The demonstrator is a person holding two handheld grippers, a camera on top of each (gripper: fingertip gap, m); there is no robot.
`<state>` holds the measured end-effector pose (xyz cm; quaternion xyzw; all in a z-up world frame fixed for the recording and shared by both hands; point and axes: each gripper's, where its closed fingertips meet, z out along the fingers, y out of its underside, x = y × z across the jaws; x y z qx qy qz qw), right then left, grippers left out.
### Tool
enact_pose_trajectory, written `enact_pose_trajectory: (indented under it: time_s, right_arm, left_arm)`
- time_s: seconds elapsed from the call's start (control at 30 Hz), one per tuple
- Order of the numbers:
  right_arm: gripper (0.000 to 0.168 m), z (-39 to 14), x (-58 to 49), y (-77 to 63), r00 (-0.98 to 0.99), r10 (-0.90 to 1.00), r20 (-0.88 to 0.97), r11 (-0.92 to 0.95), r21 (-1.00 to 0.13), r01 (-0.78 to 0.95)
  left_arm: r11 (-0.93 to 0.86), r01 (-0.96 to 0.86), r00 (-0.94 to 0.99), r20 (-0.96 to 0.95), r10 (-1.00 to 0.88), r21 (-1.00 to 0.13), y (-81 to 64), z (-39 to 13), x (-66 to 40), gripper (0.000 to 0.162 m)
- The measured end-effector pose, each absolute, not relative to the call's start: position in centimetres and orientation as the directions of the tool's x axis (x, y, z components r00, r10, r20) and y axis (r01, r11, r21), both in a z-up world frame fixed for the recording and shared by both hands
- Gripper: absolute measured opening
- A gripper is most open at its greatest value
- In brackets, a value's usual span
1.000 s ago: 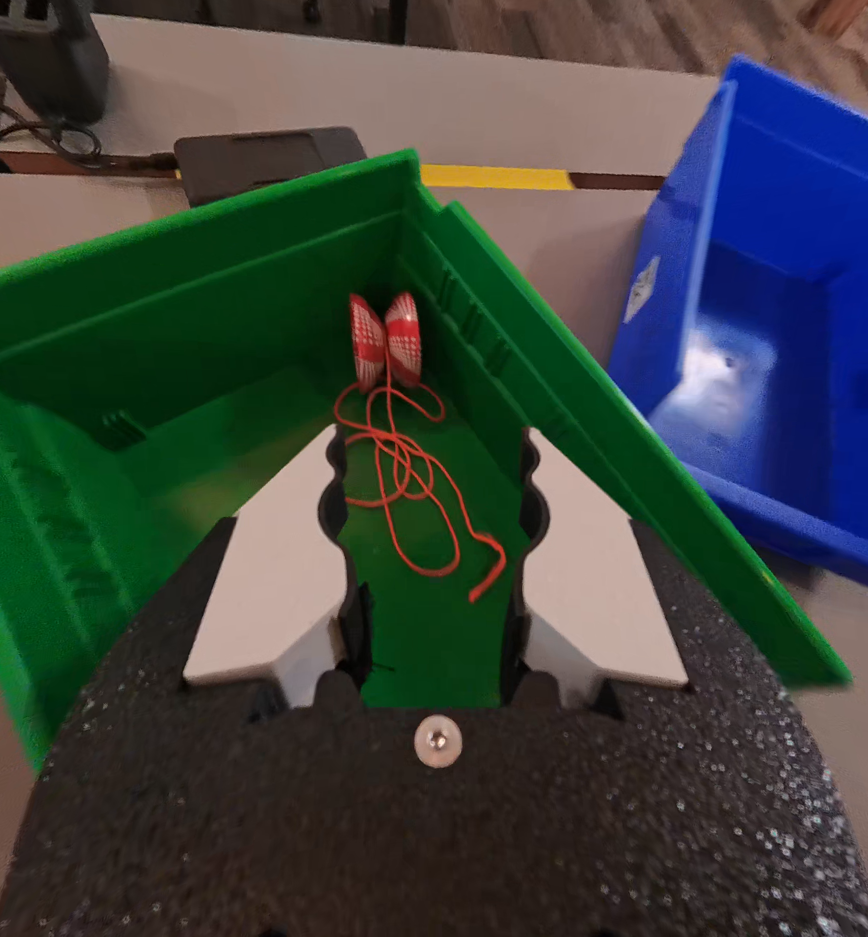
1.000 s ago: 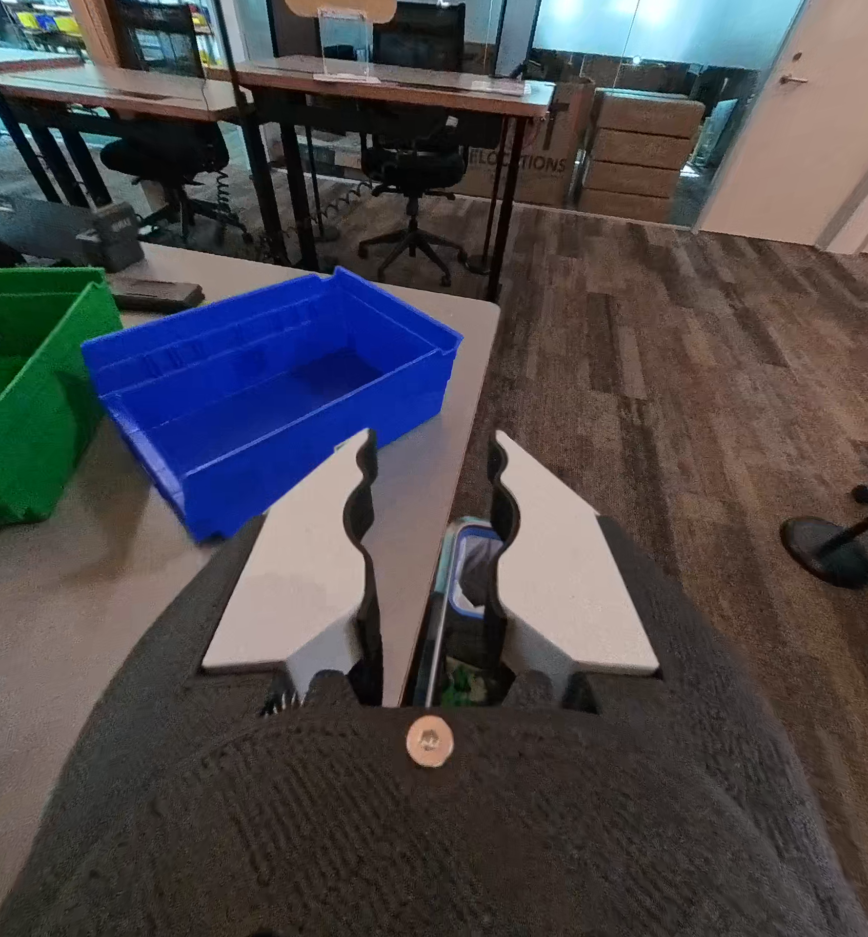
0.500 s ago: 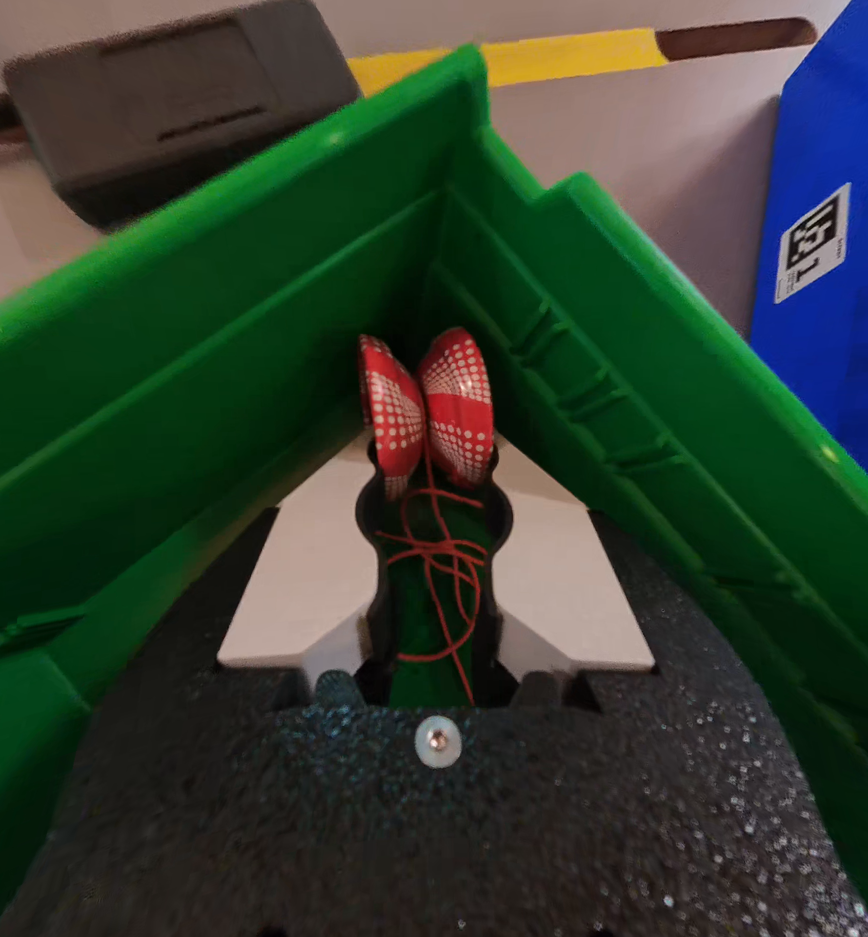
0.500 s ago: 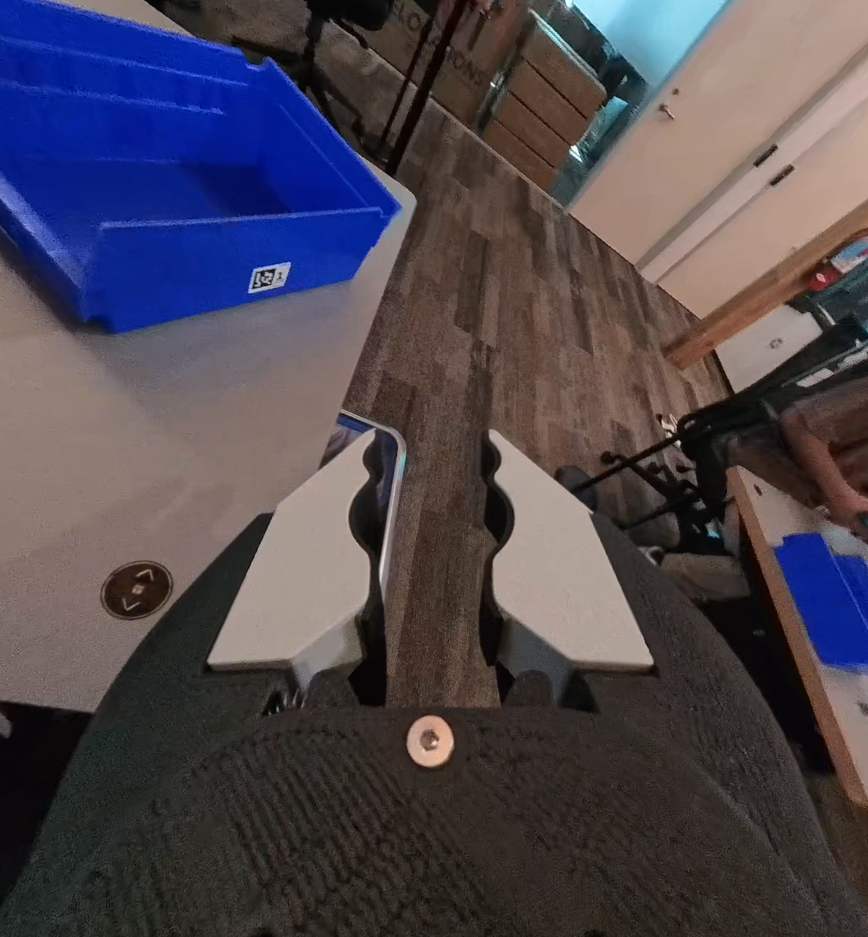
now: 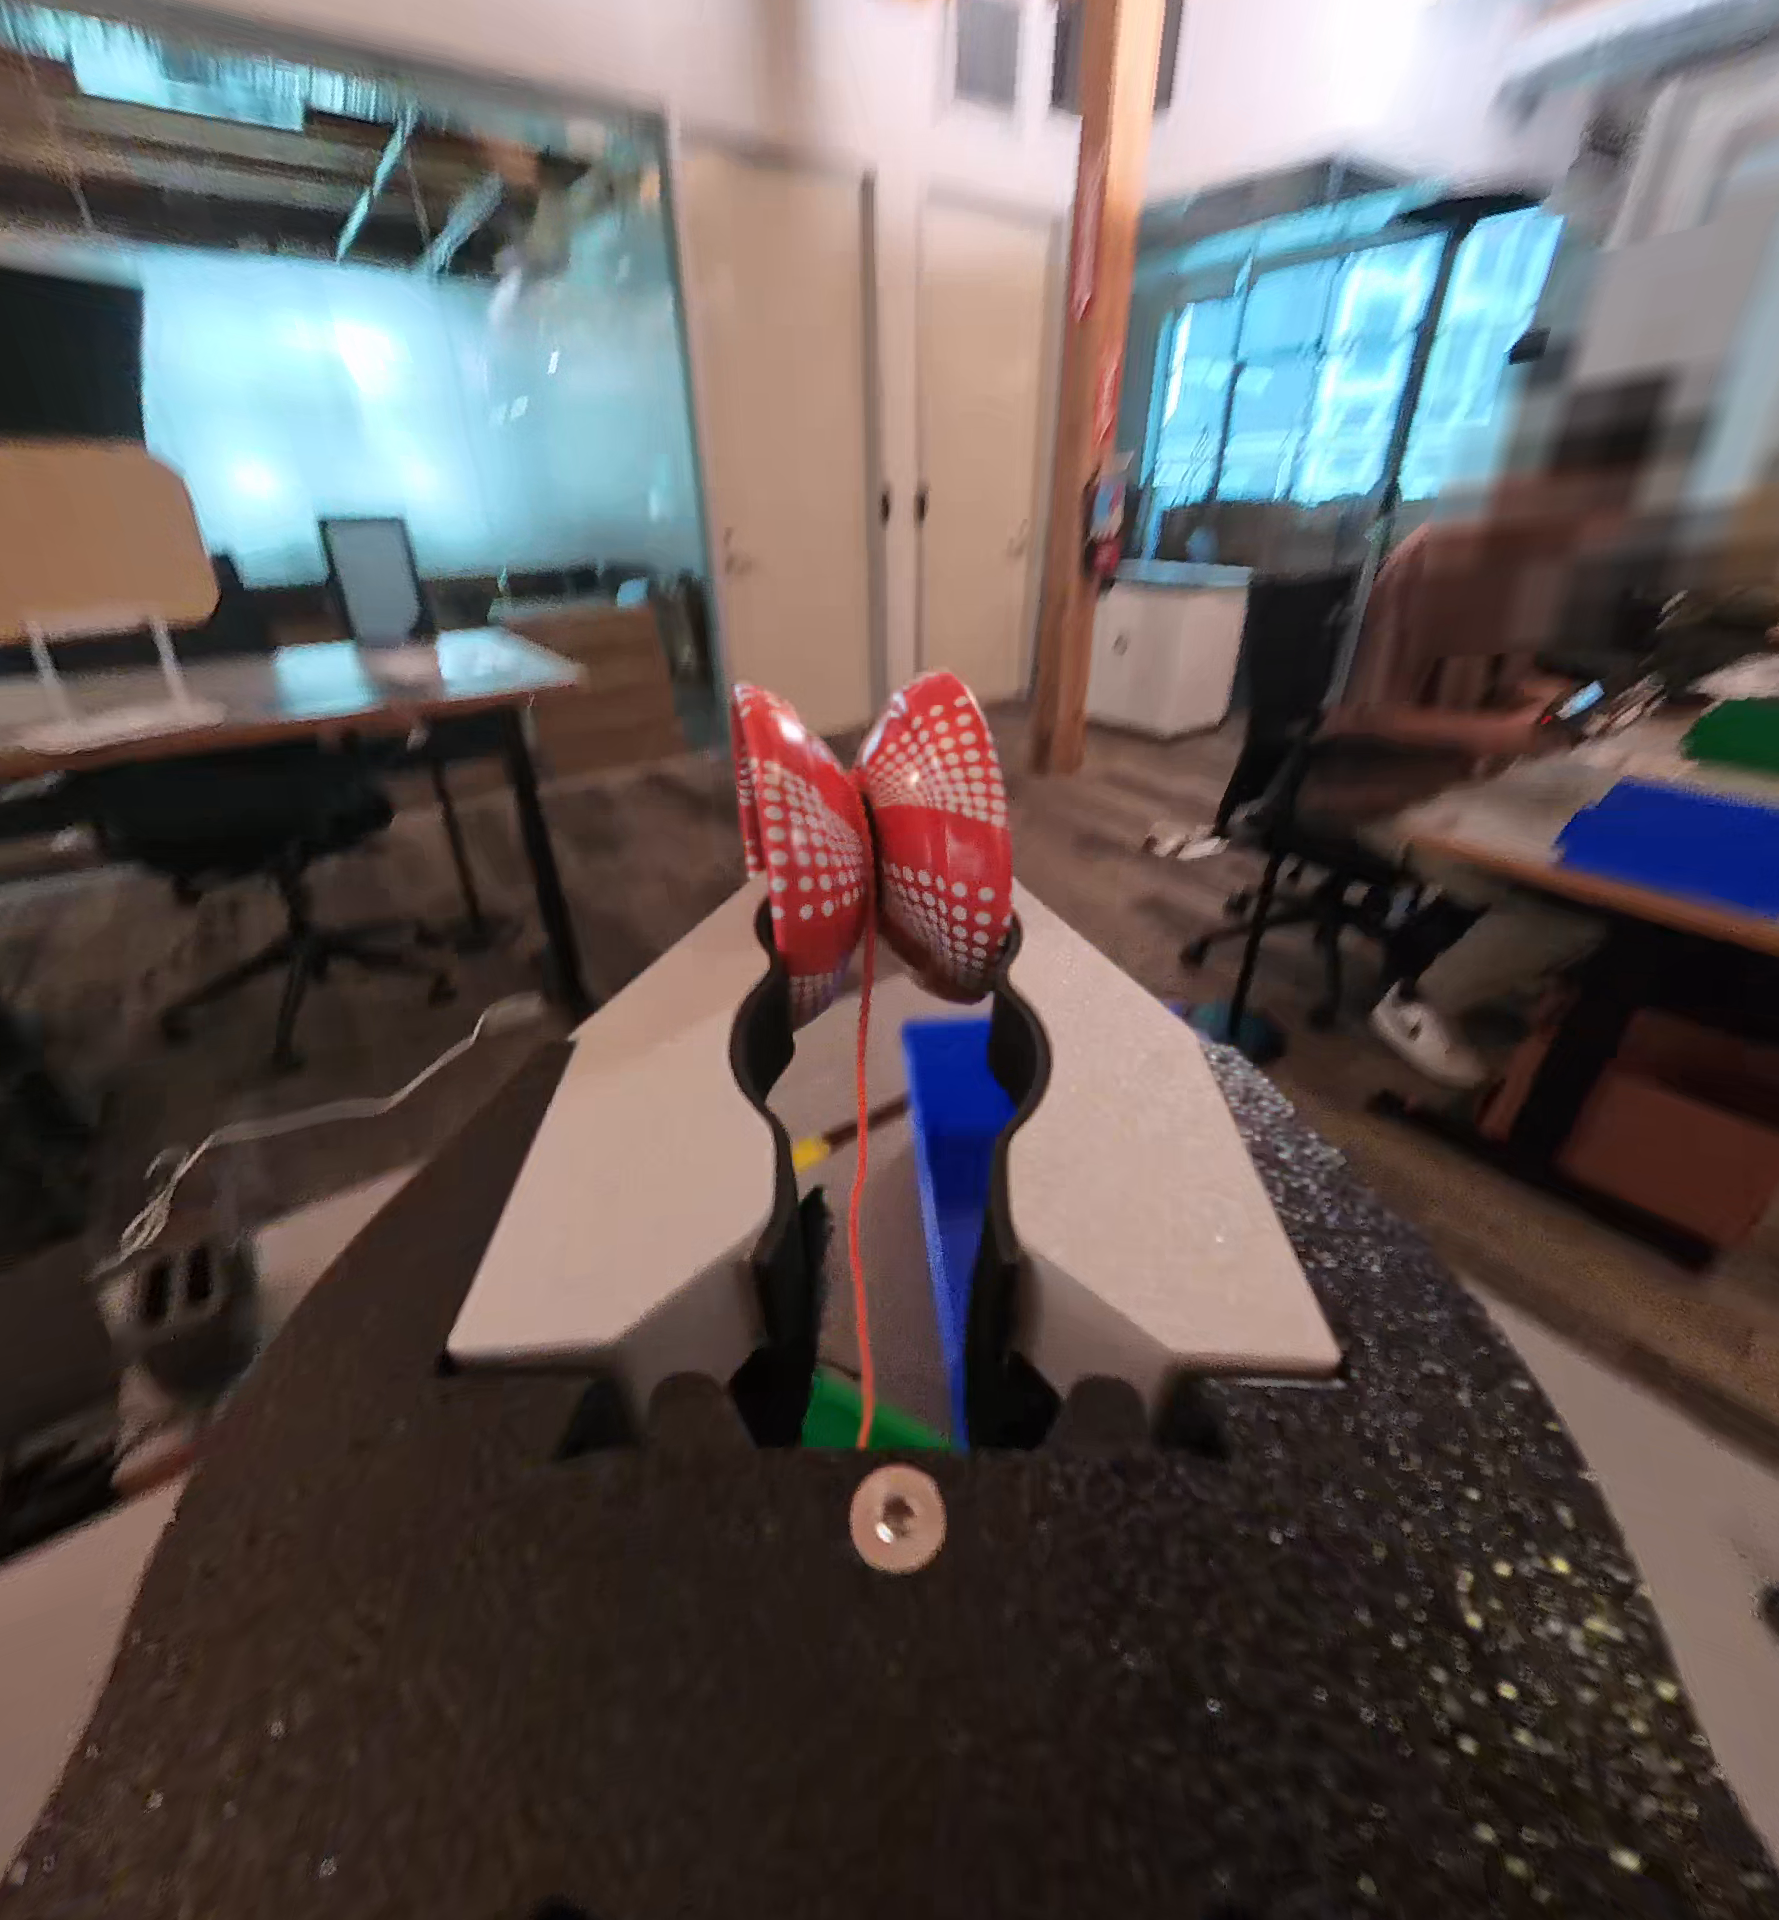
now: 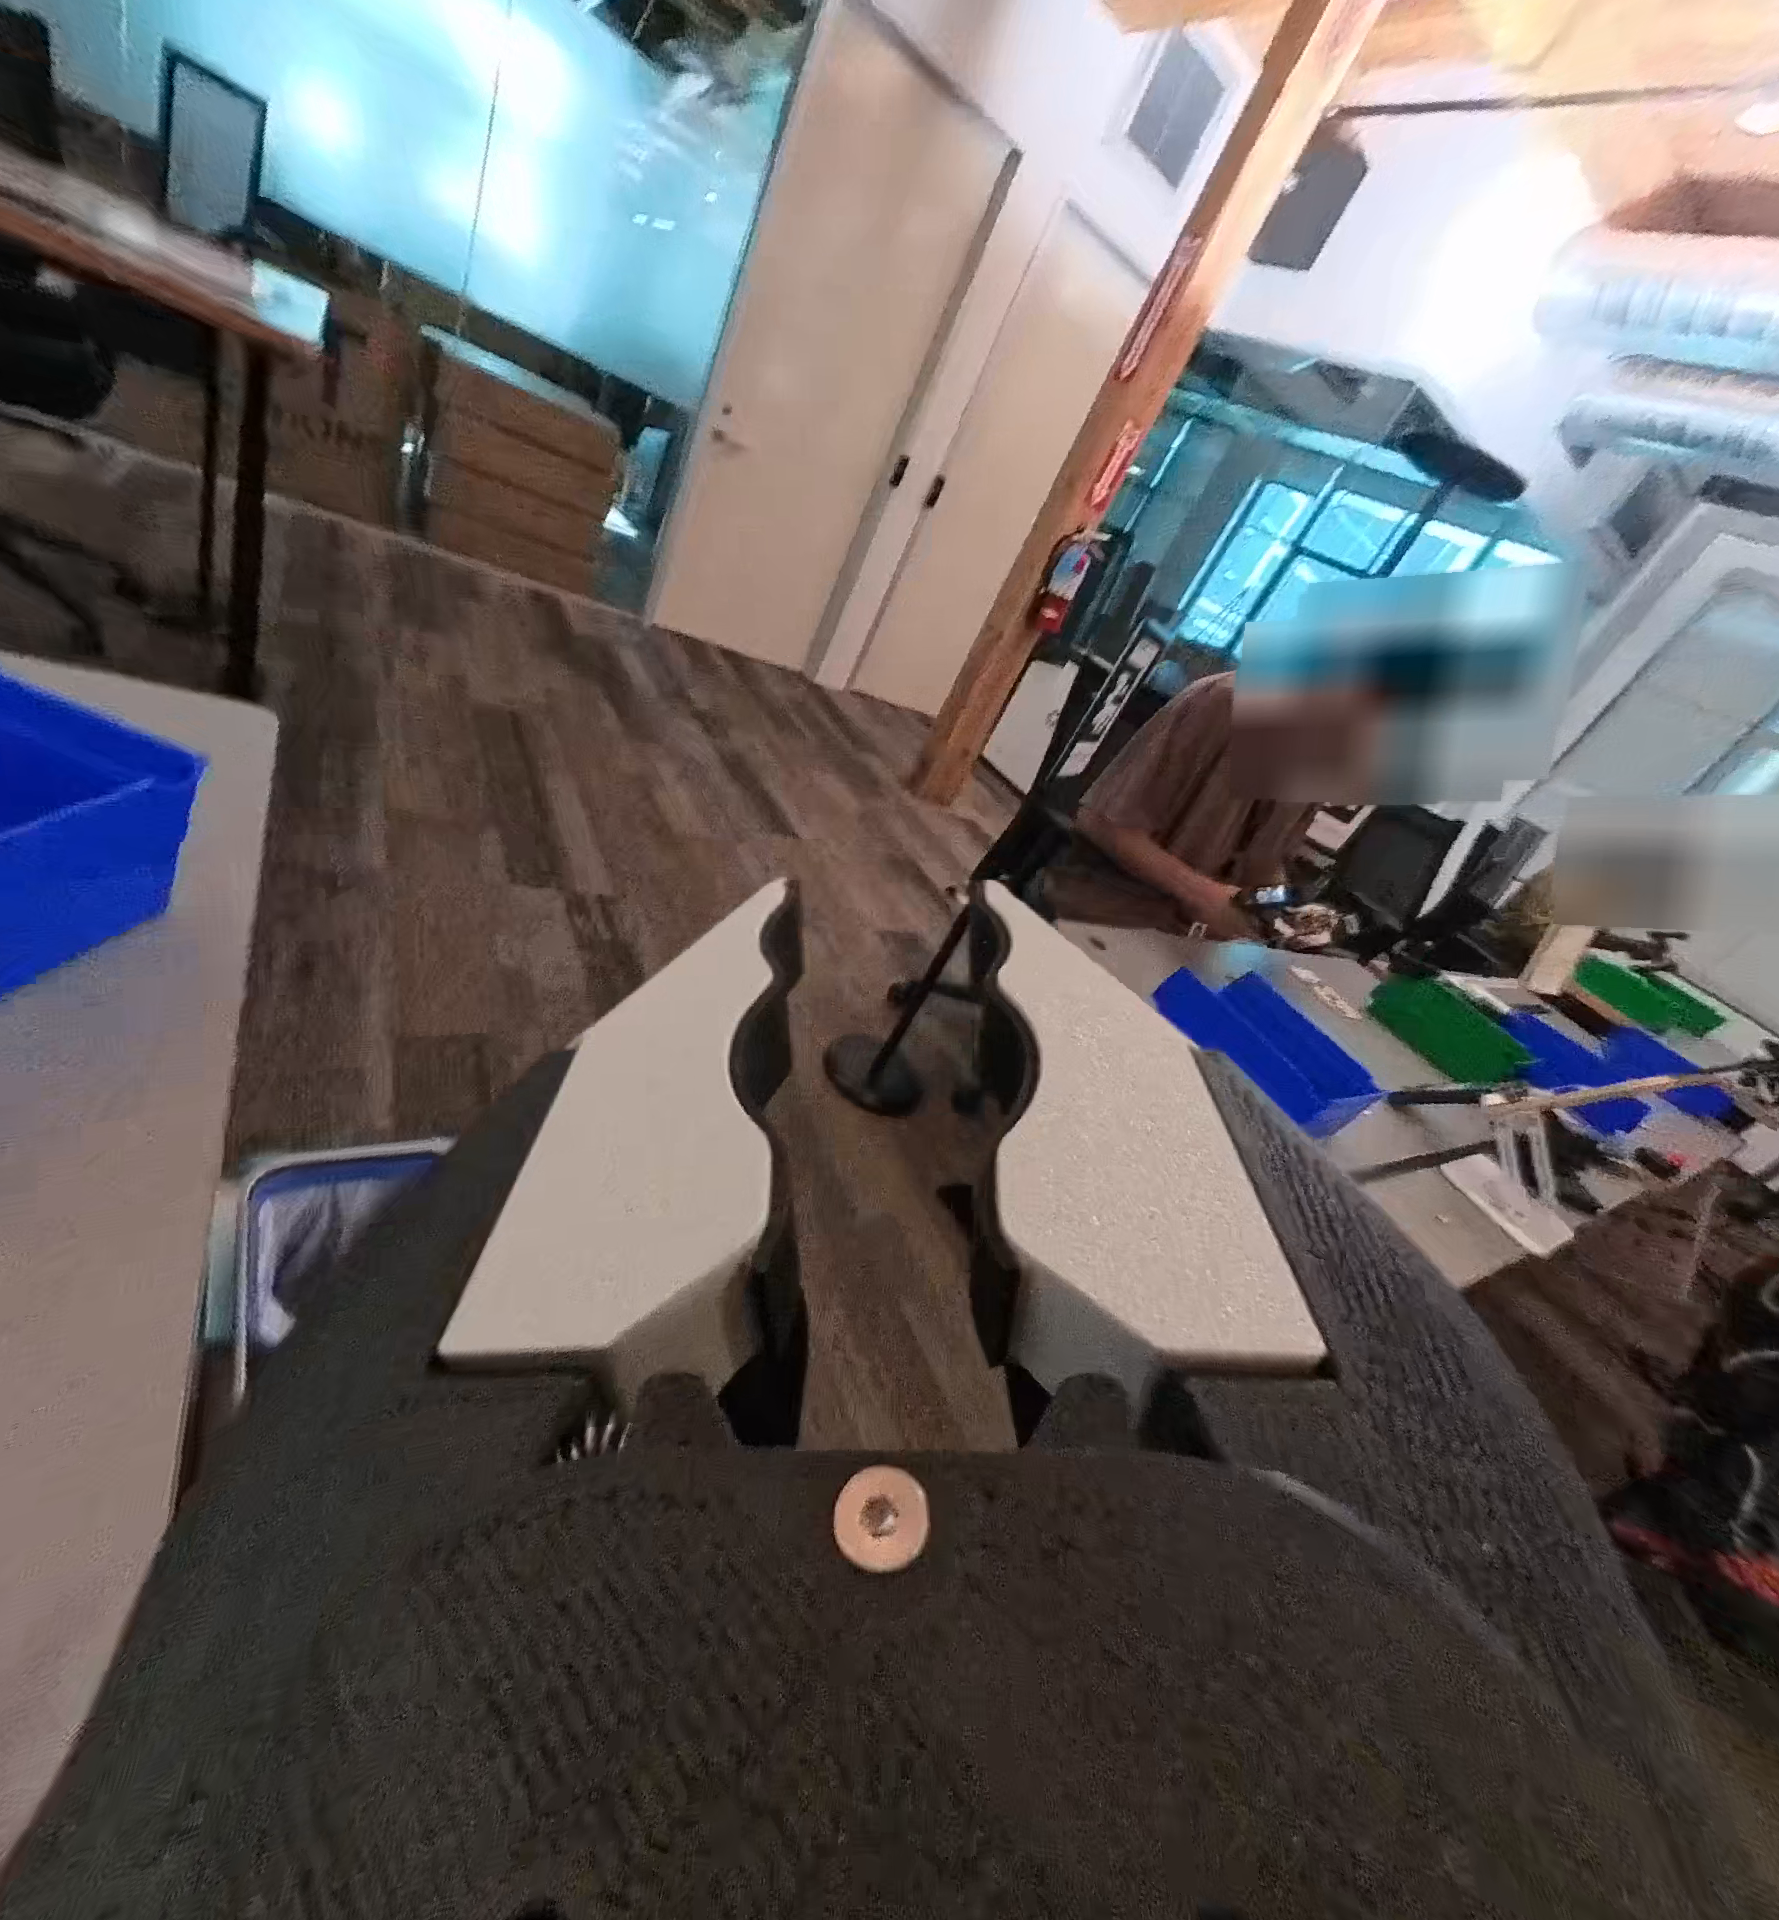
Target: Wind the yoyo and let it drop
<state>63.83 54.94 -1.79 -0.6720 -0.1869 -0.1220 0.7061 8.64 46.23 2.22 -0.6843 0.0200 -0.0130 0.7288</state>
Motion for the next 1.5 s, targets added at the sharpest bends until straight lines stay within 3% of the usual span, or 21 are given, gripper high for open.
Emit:
enact_pose_trajectory:
  time_s: [0.17,0.3,0.53,0.67,0.8,0.87,1.17,1.33,1.5]
  right_arm:
    - [0.027,3.3,64.0,53.3,0.954,0.045,0.297,0.241,-0.93,0.278]
    - [0.024,5.2,65.1,51.4,0.948,0.032,0.315,0.316,-0.903,0.29]
    - [0.018,5.6,73.3,47.3,0.95,-0.036,0.31,0.309,-0.901,0.306]
    - [0.018,5.3,81.3,43.4,0.953,-0.173,0.248,0.27,-0.919,0.288]
    - [0.019,3.4,88.0,39.9,0.936,-0.307,0.169,0.205,-0.949,0.239]
    - [0.019,2.9,89.7,38.1,0.929,-0.343,0.142,0.196,-0.956,0.219]
    - [0.019,-0.4,92.5,34.1,0.854,-0.457,0.248,-0.001,-0.96,0.278]
    - [0.019,-2.9,94.7,33.9,0.816,-0.555,0.162,-0.036,-0.985,0.171]
    - [0.019,-4.1,95.0,32.8,0.711,-0.676,0.191,-0.135,-0.982,0.136]
  left_arm:
    - [0.273,0.037,0.951,-0.05,-0.307,-0.961,46.0,11.6,17.8,0.031]
    - [0.351,0.098,0.819,-0.125,-0.56,-0.931,46.8,16.0,28.2,0.031]
    - [0.386,0.263,0.413,-0.258,-0.873,-0.884,46.4,19.1,47.8,0.031]
    - [0.244,0.383,0.094,-0.225,-0.97,-0.891,46.1,18.6,58.9,0.032]
    - [-0.065,0.377,-0.4,-0.1,-0.911,-0.924,42.9,16.4,69.8,0.032]
    - [-0.18,0.348,-0.554,-0.046,-0.831,-0.92,41.4,15.3,73.9,0.032]
    - [-0.223,0.165,-0.74,0.028,-0.671,-0.961,40.2,11.2,86.9,0.032]
    - [-0.191,0.05,-0.839,0.062,-0.541,-0.98,39.8,9.2,92.0,0.032]
    - [-0.214,0.017,-0.919,0.069,-0.388,-0.977,39.0,9.6,95.5,0.032]
